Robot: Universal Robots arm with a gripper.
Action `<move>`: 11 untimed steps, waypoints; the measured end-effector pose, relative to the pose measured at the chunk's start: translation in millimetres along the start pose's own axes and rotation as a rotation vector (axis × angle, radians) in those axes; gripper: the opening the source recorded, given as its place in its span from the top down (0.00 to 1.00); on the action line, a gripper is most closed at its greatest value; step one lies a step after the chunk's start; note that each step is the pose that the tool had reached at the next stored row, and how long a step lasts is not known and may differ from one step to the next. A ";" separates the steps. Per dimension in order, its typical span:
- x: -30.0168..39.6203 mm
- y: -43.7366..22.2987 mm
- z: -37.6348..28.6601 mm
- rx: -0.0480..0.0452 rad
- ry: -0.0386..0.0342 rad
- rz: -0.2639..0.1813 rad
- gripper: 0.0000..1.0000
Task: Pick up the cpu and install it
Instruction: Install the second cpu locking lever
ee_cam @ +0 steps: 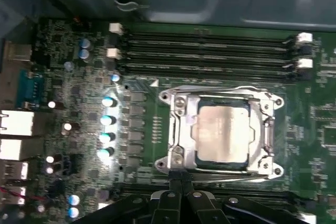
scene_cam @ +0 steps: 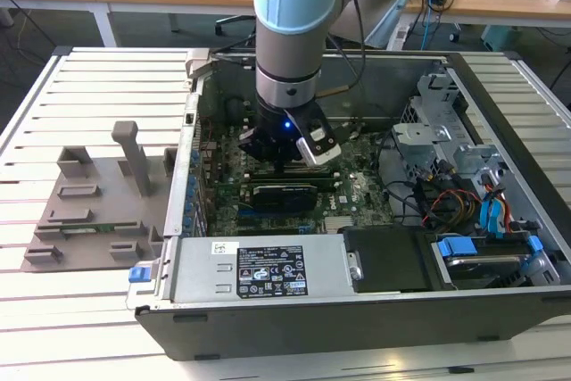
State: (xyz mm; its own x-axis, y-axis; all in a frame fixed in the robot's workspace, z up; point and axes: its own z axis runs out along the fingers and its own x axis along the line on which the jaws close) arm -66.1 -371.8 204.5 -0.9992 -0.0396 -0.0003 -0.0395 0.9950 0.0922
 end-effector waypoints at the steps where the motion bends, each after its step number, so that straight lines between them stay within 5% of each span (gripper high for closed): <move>1: 2.3 0.6 0.1 -0.0001 -0.0003 0.000 0.89; 4: 11.4 3.8 1.6 -0.0004 -0.0010 0.000 0.89; 11: 11.7 7.4 4.7 -0.0002 -0.0007 -0.003 0.89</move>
State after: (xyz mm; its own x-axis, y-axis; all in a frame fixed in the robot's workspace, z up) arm -78.0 -364.6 200.5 -0.9991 -0.0426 -0.0013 -0.0426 0.9948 0.0924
